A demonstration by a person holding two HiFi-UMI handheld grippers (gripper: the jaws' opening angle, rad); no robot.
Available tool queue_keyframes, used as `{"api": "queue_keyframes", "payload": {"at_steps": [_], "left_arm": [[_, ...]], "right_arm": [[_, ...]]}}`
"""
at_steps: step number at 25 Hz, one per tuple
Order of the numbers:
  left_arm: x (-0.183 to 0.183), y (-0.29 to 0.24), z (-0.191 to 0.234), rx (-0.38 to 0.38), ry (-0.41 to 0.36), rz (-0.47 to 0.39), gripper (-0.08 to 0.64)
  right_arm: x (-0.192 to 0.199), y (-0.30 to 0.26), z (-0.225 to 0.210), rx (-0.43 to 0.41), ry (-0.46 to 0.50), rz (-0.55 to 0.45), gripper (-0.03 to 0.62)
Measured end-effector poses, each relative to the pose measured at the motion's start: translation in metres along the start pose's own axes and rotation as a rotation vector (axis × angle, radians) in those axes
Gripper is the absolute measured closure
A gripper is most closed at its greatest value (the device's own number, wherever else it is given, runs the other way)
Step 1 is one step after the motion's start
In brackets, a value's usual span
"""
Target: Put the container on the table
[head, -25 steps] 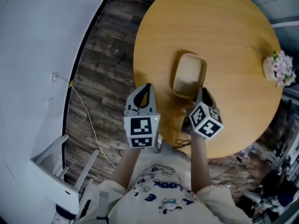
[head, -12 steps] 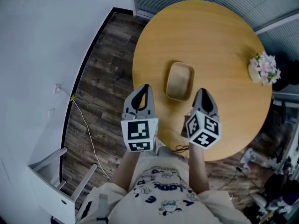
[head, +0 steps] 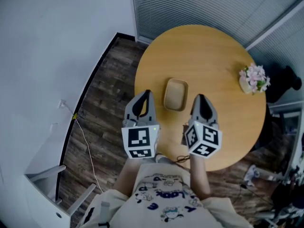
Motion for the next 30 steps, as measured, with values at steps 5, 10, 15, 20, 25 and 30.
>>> {"api": "queue_keyframes", "payload": {"at_steps": [5, 10, 15, 20, 25, 30], "left_arm": [[-0.026, 0.01, -0.002, -0.003, -0.006, -0.06, 0.557], [-0.047, 0.018, -0.008, 0.0, -0.017, -0.107, 0.557], [-0.058, 0.025, -0.011, 0.001, -0.02, -0.136, 0.557], [-0.063, 0.029, -0.012, -0.002, -0.021, -0.148, 0.557], [-0.065, 0.03, -0.011, -0.004, -0.025, -0.151, 0.557], [-0.067, 0.029, -0.012, -0.002, -0.025, -0.153, 0.557]], "right_arm": [[-0.027, 0.011, 0.009, -0.023, 0.002, -0.065, 0.577], [-0.044, 0.02, 0.01, -0.036, -0.003, -0.107, 0.577], [-0.053, 0.027, 0.015, -0.045, -0.005, -0.132, 0.577], [-0.058, 0.029, 0.016, -0.051, -0.007, -0.144, 0.577], [-0.062, 0.029, 0.017, -0.055, -0.006, -0.149, 0.577], [-0.063, 0.028, 0.017, -0.055, -0.007, -0.15, 0.577]]}}
Point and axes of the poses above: the fingertips, and each gripper's own axes: y backward along the fingers, z to its left, x out of its underside, the point moved 1 cm from there along y, backward along the fingers, and after that the axes turned 14 degrees about -z, right-handed, at the moved point
